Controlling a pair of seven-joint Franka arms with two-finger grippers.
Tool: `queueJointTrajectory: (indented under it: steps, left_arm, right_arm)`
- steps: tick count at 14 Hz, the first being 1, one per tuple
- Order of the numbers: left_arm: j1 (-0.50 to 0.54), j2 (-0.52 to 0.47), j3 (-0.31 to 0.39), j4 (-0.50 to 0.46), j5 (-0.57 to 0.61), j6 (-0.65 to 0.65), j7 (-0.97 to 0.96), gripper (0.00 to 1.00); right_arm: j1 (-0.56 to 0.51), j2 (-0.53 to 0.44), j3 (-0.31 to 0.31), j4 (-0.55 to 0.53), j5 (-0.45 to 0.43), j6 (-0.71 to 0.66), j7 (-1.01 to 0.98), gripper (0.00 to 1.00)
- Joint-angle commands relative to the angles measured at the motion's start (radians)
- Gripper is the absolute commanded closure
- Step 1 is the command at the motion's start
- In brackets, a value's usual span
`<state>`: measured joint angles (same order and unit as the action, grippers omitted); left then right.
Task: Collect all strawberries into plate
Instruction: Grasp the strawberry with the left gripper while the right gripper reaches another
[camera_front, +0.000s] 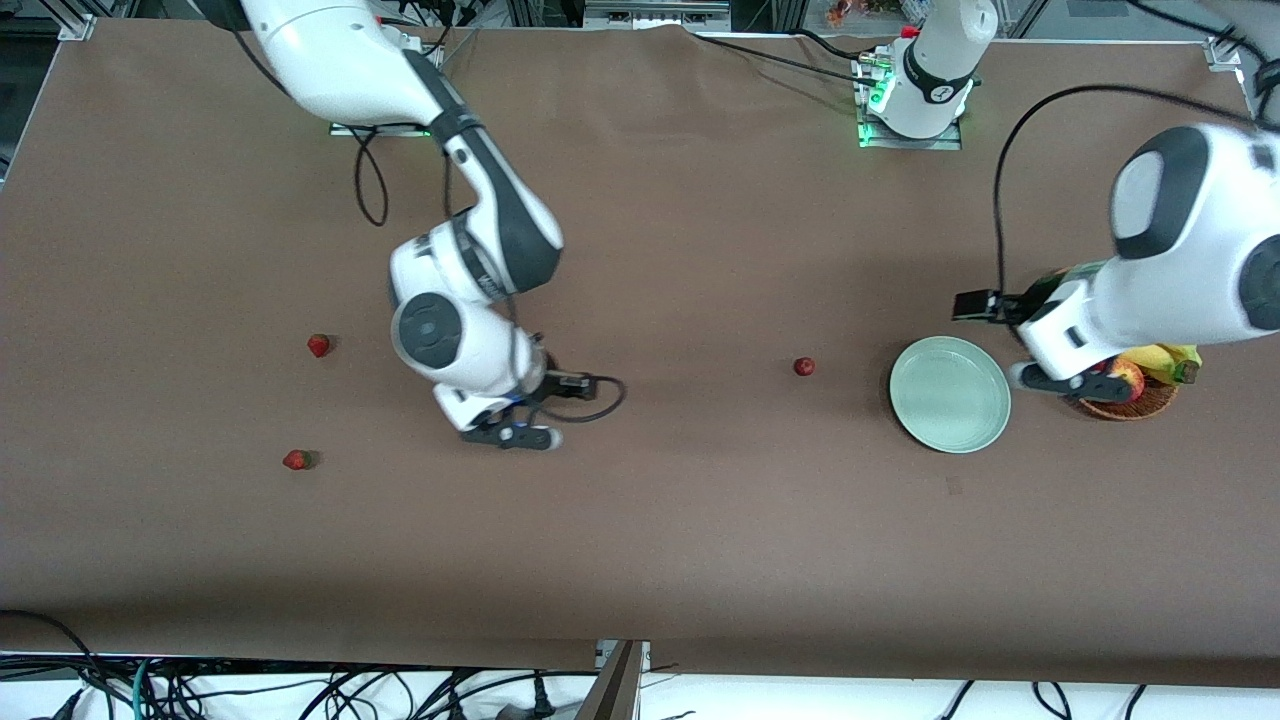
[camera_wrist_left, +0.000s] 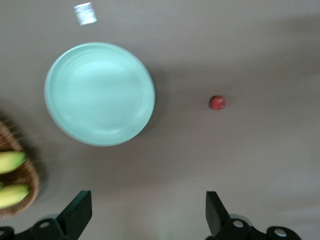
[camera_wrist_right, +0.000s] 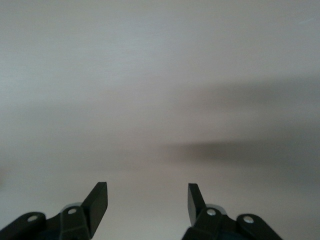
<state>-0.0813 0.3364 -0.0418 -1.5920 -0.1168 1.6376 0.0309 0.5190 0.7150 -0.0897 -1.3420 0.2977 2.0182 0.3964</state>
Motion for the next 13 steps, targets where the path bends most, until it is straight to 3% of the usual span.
queueJointTrajectory:
  steps: [1,4,6,10,13]
  left_arm:
    - [-0.09,0.07,0.003,0.015,-0.023,0.104,-0.089,0.0]
    - [-0.216,0.156,0.006,0.009,-0.003,0.238,-0.259,0.0]
    - [-0.245,0.184,0.005,-0.034,0.079,0.304,-0.287,0.0]
    - [-0.275,0.173,0.003,-0.253,0.105,0.561,-0.298,0.0]
    - [-0.278,0.164,-0.004,-0.417,0.103,0.809,-0.299,0.0]
  right_arm:
    - [0.012,-0.12,-0.1,-0.234,0.0,0.011,-0.19,0.27]
    - [0.013,-0.17,-0.215,-0.389,0.001,0.048,-0.367,0.27]
    - [0.013,-0.206,-0.28,-0.46,0.0,0.047,-0.453,0.27]
    - [0.012,-0.238,-0.413,-0.609,0.004,0.082,-0.675,0.27]
    - [0.006,-0.244,-0.446,-0.747,0.011,0.256,-0.778,0.27]
